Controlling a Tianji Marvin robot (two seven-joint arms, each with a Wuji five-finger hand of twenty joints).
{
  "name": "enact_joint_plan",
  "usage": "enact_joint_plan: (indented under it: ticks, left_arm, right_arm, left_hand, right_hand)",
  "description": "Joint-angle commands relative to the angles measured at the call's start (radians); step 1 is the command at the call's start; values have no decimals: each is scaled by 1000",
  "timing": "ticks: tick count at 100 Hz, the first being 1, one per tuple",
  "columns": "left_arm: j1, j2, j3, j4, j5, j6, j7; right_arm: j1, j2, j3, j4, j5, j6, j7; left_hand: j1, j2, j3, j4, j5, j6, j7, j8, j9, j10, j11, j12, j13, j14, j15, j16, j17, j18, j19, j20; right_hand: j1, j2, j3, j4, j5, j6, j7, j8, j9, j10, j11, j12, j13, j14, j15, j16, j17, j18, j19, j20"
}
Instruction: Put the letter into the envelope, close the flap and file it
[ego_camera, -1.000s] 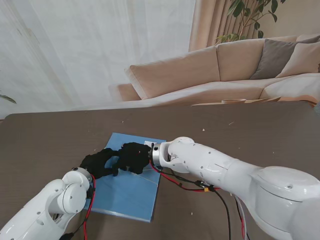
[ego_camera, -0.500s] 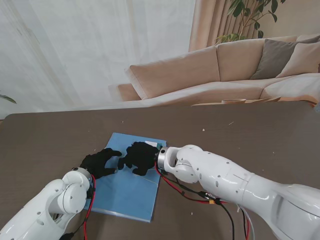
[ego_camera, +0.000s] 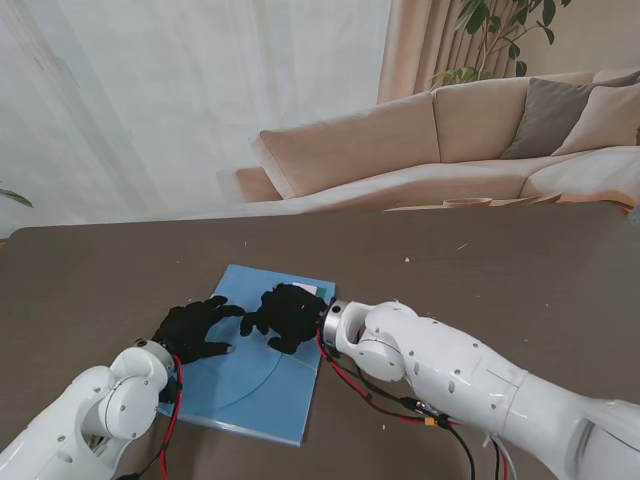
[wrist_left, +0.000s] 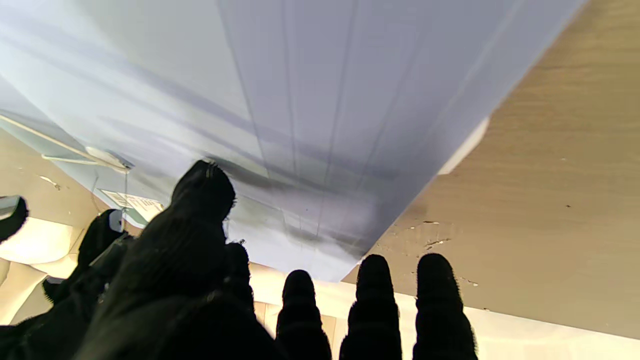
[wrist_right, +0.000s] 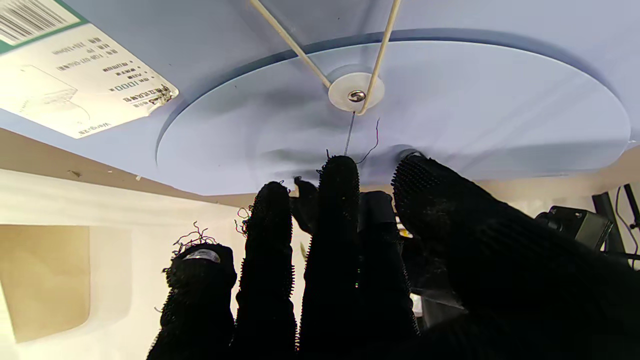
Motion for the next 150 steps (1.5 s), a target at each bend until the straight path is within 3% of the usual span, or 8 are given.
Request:
enact_joint_plan:
  ticks: [1, 28, 43, 58, 77, 103, 150]
  left_arm:
    - [20, 2, -10, -18, 1, -13, -19]
    - [88, 10, -95, -67, 15, -158, -48]
    - [126, 22, -146, -94, 25, -249, -120]
    - [147, 34, -165, -111, 64, -292, -181]
    - [148, 38, -147, -110, 121, -295, -196]
    - [134, 39, -117, -95, 123, -267, -196]
    - [128, 39, -103, -91, 125, -254, -195]
  right_arm:
    - [-17, 10, 4, -14, -3, 7, 17]
    - [-65, 32, 55, -70, -20, 29, 32]
    - [-90, 40, 80, -91, -25, 42, 39]
    - [-104, 44, 93, -100, -23, 48, 46]
    - [-112, 46, 98, -102, -19, 52, 55]
    - [-94, 38, 71, -69, 7, 43, 64]
    - [-62, 16, 26, -11, 38, 24, 48]
  left_hand:
    - [-6, -9, -16, 16, -21, -36, 5, -21, -17, -31, -31, -29, -32, -27, -37, -14, -9, -27, -55, 14]
    - [-59, 5, -71, 7, 46, 0, -24, -92, -16, -55, -47, -108, -85, -82, -139, -65, -23, -80, -252, 37]
    - [-134, 2, -128, -1, 30, 81, -88, -139, -16, -57, -44, -111, -86, -92, -165, -109, -33, -84, -297, 25]
    - [-172, -10, -154, -5, 2, 142, -145, -171, -16, -56, -61, -149, -83, -98, -181, -176, -47, -89, -318, -2]
    - [-170, -10, -151, -3, -3, 162, -159, -175, -17, -56, -63, -163, -83, -97, -180, -190, -49, -86, -319, -7]
    - [-153, -5, -140, 1, -10, 154, -163, -172, -17, -58, -64, -175, -84, -96, -172, -190, -47, -87, -314, -6]
    - [-146, 3, -141, 3, -22, 141, -163, -167, -18, -60, -67, -191, -85, -94, -166, -177, -46, -86, -308, -1]
  right_hand:
    - [-18, 20, -1, 22, -24, 7, -10, -12, -12, 5, 3, -9, 2, 21, -1, 8, -5, 9, 27, 23]
    - [-18, 20, 3, 23, -21, 7, -9, -14, -14, 7, 7, -16, 3, 24, 0, 8, -4, 10, 27, 24]
    - [-18, 26, 6, 28, -19, 8, -9, -15, -16, 13, 2, -23, 3, 24, 0, 8, -2, 12, 27, 25]
    - [-17, 34, 10, 38, -18, 11, -8, -16, -14, 21, -11, -35, 3, 24, 0, 8, 0, 13, 28, 25]
    - [-21, 45, 11, 46, -12, 13, -5, -17, -9, 29, -23, -45, 5, 27, -4, 6, 0, 16, 28, 24]
    - [18, 68, 82, 79, 5, 40, 1, -28, 54, 40, -123, -90, 20, 27, -32, -15, 12, 13, 28, 12]
    - [11, 87, 85, 93, -4, 45, 5, -37, 58, 60, -141, -93, 27, 27, -43, -26, 13, 13, 30, 8]
